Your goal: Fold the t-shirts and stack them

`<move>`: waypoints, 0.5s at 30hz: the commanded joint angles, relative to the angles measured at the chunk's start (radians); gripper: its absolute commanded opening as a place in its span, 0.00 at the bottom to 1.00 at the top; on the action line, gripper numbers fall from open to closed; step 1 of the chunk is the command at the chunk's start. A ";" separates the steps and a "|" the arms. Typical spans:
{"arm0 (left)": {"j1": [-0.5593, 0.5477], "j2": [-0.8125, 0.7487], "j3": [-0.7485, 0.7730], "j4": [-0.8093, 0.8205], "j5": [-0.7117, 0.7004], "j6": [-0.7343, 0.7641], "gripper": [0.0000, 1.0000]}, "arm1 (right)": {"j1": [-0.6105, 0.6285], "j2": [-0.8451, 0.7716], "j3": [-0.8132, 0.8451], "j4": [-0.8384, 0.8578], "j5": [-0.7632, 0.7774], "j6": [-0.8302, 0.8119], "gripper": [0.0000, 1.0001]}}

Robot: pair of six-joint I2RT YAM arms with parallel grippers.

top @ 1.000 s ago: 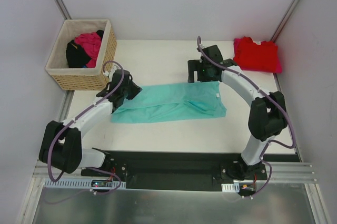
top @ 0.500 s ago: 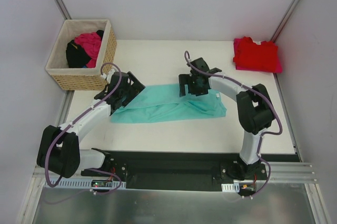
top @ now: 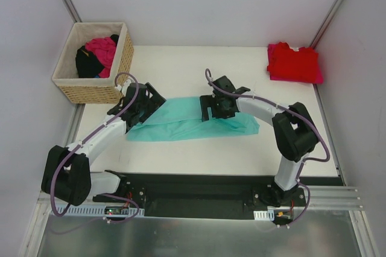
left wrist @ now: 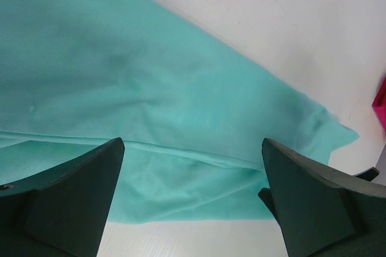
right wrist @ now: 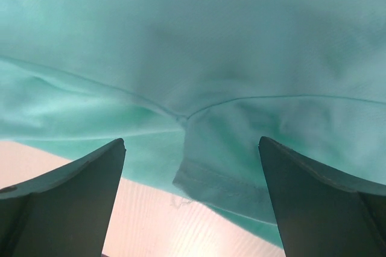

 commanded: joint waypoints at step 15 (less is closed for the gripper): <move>-0.008 -0.114 -0.072 -0.030 -0.046 -0.010 0.97 | 0.169 -0.126 -0.166 0.043 0.076 0.091 0.98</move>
